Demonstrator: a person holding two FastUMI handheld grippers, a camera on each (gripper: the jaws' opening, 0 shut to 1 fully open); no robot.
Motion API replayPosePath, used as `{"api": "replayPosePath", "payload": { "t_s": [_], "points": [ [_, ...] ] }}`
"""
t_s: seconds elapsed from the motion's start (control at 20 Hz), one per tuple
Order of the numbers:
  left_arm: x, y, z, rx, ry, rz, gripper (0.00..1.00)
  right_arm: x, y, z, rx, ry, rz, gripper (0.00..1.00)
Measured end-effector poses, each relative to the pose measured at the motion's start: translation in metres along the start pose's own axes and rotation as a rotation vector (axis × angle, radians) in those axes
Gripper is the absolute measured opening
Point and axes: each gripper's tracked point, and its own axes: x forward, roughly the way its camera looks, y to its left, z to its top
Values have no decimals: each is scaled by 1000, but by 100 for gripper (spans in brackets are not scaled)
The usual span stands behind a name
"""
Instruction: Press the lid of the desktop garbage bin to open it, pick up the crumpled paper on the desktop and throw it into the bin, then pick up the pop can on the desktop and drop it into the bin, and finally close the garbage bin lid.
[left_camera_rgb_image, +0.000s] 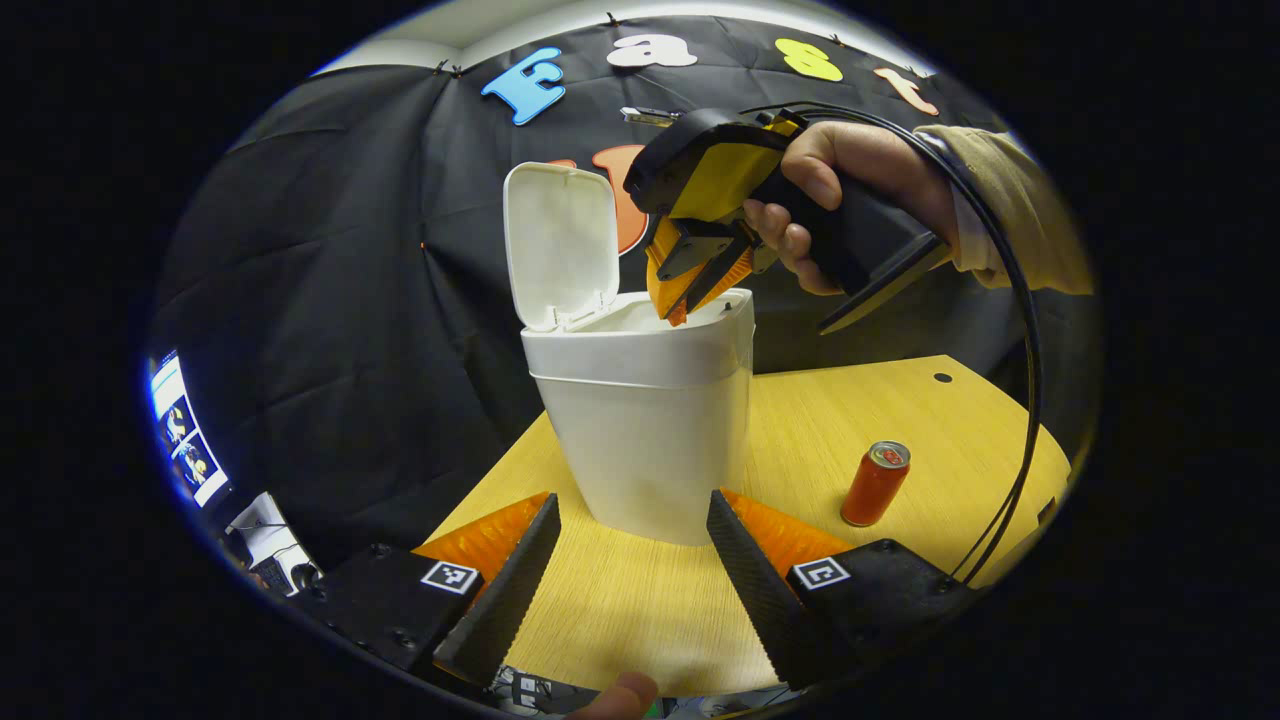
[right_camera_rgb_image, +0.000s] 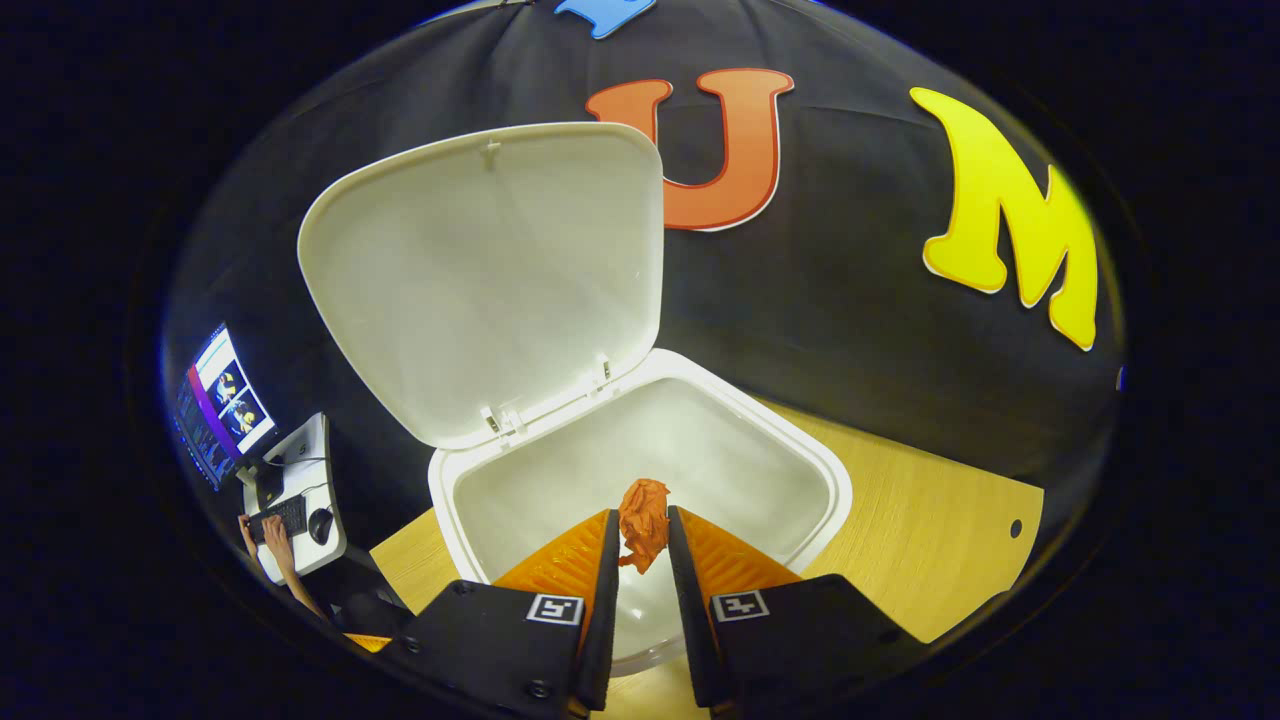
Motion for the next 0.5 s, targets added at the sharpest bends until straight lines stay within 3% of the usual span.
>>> {"api": "replayPosePath", "payload": {
  "t_s": [0.05, 0.1, 0.15, 0.35, 0.45, 0.5],
  "points": [
    [0, 0, -4, -8, 9, 0, 98, -2, 3, 0, 16, 1, 23, 27],
    [1, -1, -6, -15, 19, -3, 98, -2, 6, 0, 28, 0, 34, 36],
    [1, -1, -9, -22, 28, -3, 98, -2, 5, 0, 29, -5, 34, 40],
    [8, -12, -9, -38, 44, -24, 98, -15, 3, 16, 31, -61, 46, 82],
    [10, -21, -7, -37, 45, -46, 98, -29, 3, 24, 36, -99, 60, 95],
    [11, -26, -5, -36, 43, -59, 98, -36, -1, 28, 38, -117, 53, 93]
  ]
}}
